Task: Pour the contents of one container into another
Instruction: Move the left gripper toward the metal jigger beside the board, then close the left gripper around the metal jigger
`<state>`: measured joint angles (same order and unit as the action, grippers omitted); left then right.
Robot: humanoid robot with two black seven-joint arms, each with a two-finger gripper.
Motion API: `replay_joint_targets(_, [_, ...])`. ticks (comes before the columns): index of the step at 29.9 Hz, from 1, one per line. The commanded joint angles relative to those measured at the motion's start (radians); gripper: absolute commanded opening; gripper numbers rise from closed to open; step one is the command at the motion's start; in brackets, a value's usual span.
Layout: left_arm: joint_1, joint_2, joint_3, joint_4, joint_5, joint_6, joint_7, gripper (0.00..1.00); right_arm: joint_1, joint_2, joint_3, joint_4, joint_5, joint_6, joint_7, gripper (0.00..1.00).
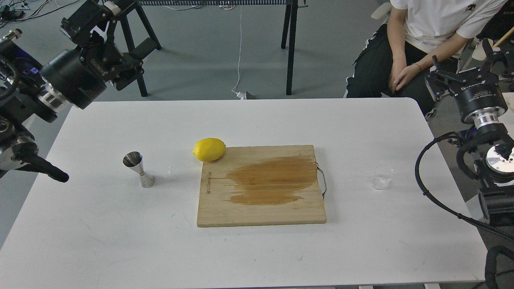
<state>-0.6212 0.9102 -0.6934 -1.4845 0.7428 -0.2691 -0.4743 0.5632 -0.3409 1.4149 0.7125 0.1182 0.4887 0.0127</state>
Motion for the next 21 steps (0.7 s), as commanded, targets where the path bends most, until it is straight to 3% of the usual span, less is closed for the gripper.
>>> replay_joint_targets(1, [0.037,0.038,0.005,-0.046,0.163,0.019,0.003,1.0,0.0,-0.001,0.006,-0.001,0.0,0.0,0.001,1.0])
replay_joint_targets(6, [0.11,0.052,0.078,-0.111,0.522,0.163,0.005,0.99,0.0,-0.001,0.021,-0.007,0.001,0.0,0.01,1.0])
replay_joint_targets(14, [0.294,0.05,0.137,-0.105,1.148,0.43,0.008,0.98,0.014,-0.003,0.027,-0.01,0.0,0.0,0.012,1.0])
replay_joint_targets(17, [0.356,0.042,0.134,-0.077,1.309,0.491,0.04,0.97,0.012,-0.02,0.027,-0.01,0.001,0.0,0.012,1.0])
replay_joint_targets(21, [0.387,0.023,0.138,0.082,1.439,0.599,0.12,0.97,-0.002,-0.021,0.029,-0.01,0.0,0.0,0.01,1.0])
